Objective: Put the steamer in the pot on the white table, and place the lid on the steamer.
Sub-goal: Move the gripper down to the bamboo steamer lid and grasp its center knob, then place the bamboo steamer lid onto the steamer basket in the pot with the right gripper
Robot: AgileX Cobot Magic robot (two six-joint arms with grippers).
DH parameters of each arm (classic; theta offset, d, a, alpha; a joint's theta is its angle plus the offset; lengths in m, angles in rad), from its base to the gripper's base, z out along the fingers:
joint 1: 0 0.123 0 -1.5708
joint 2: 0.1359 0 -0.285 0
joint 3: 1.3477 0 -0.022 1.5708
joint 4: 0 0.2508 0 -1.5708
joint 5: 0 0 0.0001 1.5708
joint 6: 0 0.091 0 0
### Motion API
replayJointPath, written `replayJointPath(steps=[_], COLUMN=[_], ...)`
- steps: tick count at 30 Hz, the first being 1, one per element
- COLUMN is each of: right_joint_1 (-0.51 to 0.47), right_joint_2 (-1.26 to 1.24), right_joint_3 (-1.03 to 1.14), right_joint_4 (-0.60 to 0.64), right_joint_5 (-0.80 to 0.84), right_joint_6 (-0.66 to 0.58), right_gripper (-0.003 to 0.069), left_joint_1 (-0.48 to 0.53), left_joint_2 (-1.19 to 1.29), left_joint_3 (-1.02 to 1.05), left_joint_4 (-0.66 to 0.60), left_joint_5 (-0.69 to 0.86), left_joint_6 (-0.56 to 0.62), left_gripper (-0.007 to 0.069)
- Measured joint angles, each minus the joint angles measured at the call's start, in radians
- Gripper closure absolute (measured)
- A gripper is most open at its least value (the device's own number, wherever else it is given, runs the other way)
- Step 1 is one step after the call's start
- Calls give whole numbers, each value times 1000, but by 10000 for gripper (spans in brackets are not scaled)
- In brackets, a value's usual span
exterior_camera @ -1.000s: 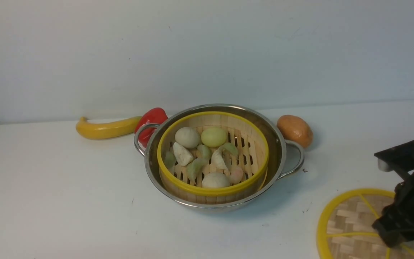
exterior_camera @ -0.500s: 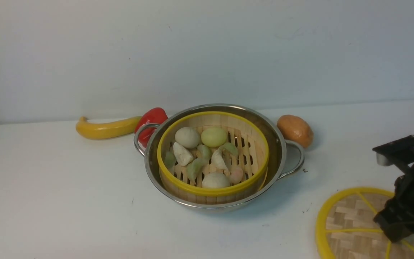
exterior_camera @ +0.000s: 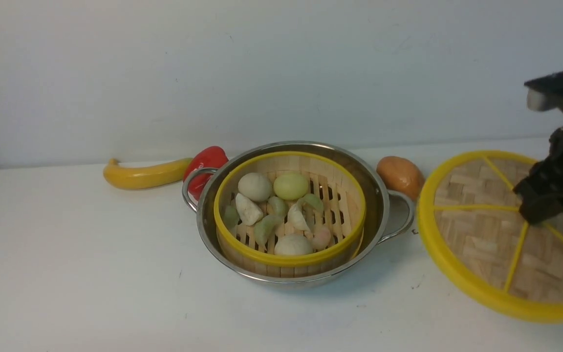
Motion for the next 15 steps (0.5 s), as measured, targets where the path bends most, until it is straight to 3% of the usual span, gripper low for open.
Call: replayJointPath(steps=[7,15], right_joint_1=[14,141], right_joint_2=[0,36], right_joint_3=[-81,-248], right_joint_4=[45,66], right_joint_5=[11,25], right_joint_6=[1,10], right_gripper=[545,545], left_joint_1=[0,0], left_joint_2=[0,0], left_joint_3=[0,0], left_joint_4=[0,0], left_joint_5=[0,0], left_joint_6=[0,0], left_gripper=[204,204])
